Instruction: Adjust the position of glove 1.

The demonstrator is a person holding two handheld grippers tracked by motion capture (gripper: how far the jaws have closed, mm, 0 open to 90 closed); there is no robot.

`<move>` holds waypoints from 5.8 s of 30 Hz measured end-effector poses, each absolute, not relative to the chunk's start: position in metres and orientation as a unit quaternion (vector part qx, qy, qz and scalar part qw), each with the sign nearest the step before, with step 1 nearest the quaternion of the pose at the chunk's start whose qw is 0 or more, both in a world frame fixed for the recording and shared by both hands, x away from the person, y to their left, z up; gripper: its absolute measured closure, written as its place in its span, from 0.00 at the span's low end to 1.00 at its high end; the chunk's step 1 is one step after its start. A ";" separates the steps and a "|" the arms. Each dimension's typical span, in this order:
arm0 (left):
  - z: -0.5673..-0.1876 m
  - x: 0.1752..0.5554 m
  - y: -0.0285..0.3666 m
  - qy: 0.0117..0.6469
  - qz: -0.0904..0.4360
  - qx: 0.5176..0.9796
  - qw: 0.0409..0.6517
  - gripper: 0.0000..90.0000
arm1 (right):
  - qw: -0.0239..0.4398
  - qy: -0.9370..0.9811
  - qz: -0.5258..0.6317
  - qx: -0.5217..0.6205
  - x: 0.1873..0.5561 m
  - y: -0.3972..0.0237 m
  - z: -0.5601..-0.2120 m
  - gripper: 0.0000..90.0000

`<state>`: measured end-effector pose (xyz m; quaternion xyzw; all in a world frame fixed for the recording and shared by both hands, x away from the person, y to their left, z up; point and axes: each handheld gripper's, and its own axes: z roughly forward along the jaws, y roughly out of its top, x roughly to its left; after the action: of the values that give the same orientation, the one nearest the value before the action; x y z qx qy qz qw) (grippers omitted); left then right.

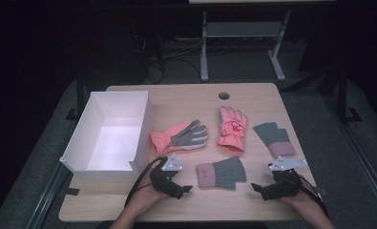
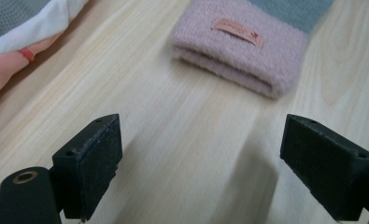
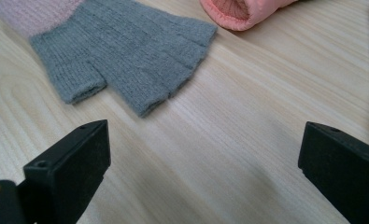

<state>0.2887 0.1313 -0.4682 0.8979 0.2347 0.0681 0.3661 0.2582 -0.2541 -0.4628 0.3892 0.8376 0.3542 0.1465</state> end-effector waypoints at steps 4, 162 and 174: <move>-0.465 0.290 0.138 0.247 0.052 0.892 0.375 0.14 | 0.147 0.835 0.357 0.393 0.258 -0.255 -0.462 0.02; -0.451 0.272 0.144 0.253 0.059 0.891 0.371 0.15 | 0.161 0.812 0.350 0.439 0.282 -0.263 -0.437 0.07; -0.452 0.273 0.143 0.252 0.054 0.894 0.366 0.16 | 0.188 0.794 0.345 0.464 0.324 -0.275 -0.425 0.16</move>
<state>0.2732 0.1435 -0.4523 0.8945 0.2515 0.0537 0.3658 0.3240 -0.2749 -0.4246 0.4639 0.7941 0.3447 0.1883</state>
